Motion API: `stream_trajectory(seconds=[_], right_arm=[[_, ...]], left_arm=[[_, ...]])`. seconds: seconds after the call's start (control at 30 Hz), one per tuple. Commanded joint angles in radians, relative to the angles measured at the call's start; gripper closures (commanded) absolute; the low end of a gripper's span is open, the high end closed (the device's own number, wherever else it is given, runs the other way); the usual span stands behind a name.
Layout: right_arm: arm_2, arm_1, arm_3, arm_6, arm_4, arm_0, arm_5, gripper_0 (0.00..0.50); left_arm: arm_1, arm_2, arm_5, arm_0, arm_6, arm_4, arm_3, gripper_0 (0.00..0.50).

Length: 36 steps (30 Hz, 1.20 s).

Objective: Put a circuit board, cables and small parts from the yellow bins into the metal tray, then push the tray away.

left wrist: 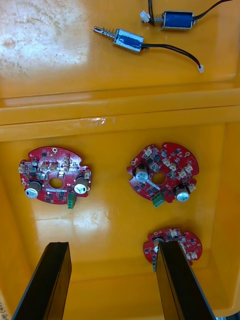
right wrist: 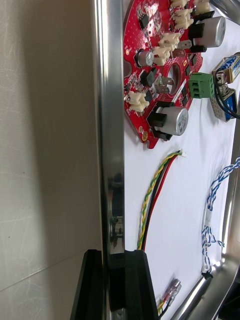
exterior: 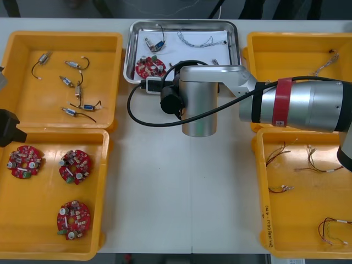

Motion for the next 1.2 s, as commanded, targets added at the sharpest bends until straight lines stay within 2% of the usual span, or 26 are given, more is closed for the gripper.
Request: stream_trajectory(seconds=[0.03,0.07,0.1,0.13,0.17,0.2,0.23,0.3,0.33,0.37,0.43,0.63,0.97,1.2], right_arm=[[0.007,0.017,-0.002,0.008,0.001,-0.059,-0.012,0.5],[0.007,0.017,-0.002,0.01,0.001,-0.059,-0.01,0.5],[0.007,0.017,-0.002,0.008,-0.001,-0.059,-0.01,0.419],[0.007,0.017,0.0,0.01,0.001,-0.059,-0.01,0.419],[0.007,0.017,0.0,0.01,0.001,-0.059,-0.012,0.296],[0.007,0.018,0.001,0.008,0.001,-0.059,-0.012,0.282],[0.007,0.017,0.0,0.01,0.001,-0.059,-0.01,0.204],[0.007,0.017,0.0,0.01,-0.001,-0.059,-0.01,0.13],[0.007,0.018,0.0,0.01,-0.001,-0.059,-0.01,0.13],[0.007,0.017,0.0,0.008,-0.001,-0.059,-0.01,0.039],[0.007,0.018,-0.002,0.007,-0.001,-0.059,-0.01,0.0],[0.005,0.017,-0.01,0.003,-0.011,-0.059,0.004,0.0],[-0.051,0.017,-0.053,0.01,-0.094,-0.057,0.048,0.0],[-0.079,0.017,-0.192,-0.006,-0.097,-0.057,0.243,0.0]], left_arm=[[0.046,0.026,0.007,0.012,-0.025,-0.007,-0.007,0.0],[0.046,0.026,0.007,0.012,-0.025,-0.007,-0.007,0.0],[0.046,0.026,0.007,0.012,-0.025,-0.007,-0.007,0.0],[0.046,0.026,0.007,0.012,-0.025,-0.007,-0.007,0.0],[0.046,0.026,0.007,0.012,-0.025,-0.007,-0.007,0.0],[0.046,0.026,0.007,0.012,-0.025,-0.007,-0.007,0.0],[0.046,0.026,0.007,0.012,-0.025,-0.007,-0.007,0.0],[0.046,0.026,0.007,0.012,-0.025,-0.007,-0.007,0.0],[0.046,0.026,0.007,0.012,-0.025,-0.007,-0.007,0.0],[0.046,0.026,0.007,0.012,-0.025,-0.007,-0.007,0.0],[0.046,0.026,0.007,0.012,-0.025,-0.007,-0.007,0.0],[0.046,0.026,0.007,0.012,-0.025,-0.007,-0.007,0.0],[0.046,0.026,0.007,0.012,-0.025,-0.007,-0.007,0.0],[0.046,0.026,0.007,0.012,-0.025,-0.007,-0.007,0.0]])
